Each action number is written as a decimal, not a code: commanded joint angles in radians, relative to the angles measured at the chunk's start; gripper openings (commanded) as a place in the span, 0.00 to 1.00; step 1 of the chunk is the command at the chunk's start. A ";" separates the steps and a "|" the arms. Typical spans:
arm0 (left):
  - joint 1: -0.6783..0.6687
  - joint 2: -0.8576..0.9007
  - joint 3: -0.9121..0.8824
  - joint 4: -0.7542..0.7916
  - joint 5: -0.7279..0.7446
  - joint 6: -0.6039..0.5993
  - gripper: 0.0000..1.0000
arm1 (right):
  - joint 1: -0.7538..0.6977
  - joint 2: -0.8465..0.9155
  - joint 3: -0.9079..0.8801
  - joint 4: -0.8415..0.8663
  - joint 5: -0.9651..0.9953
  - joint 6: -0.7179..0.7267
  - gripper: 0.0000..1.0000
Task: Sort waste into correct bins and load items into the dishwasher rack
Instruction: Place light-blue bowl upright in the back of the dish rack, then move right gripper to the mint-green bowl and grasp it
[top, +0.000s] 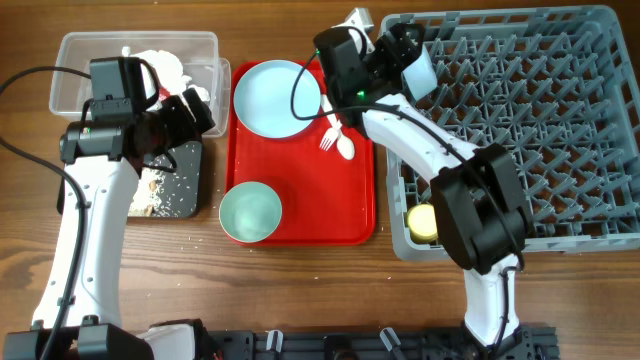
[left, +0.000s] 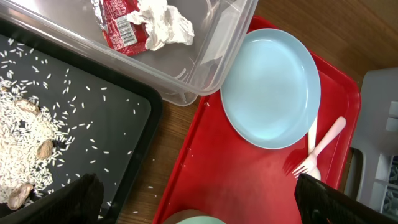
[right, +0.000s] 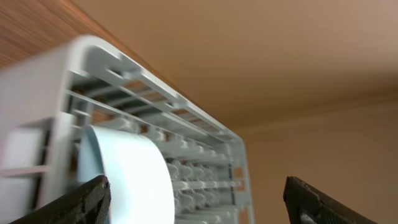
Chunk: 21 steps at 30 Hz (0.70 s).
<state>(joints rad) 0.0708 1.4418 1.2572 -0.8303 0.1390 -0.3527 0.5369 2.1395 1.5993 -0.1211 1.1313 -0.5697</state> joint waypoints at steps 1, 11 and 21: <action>0.005 0.003 0.013 0.002 0.005 0.008 1.00 | 0.011 -0.066 0.003 -0.010 -0.138 0.108 0.93; 0.005 0.003 0.013 0.002 0.005 0.008 1.00 | 0.009 -0.318 0.003 -0.470 -1.537 0.682 1.00; 0.005 0.003 0.013 0.002 0.005 0.008 1.00 | 0.010 -0.311 -0.098 -0.590 -1.618 0.996 0.95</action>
<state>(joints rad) 0.0708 1.4418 1.2572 -0.8303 0.1390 -0.3527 0.5472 1.8214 1.5444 -0.7109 -0.4507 0.2924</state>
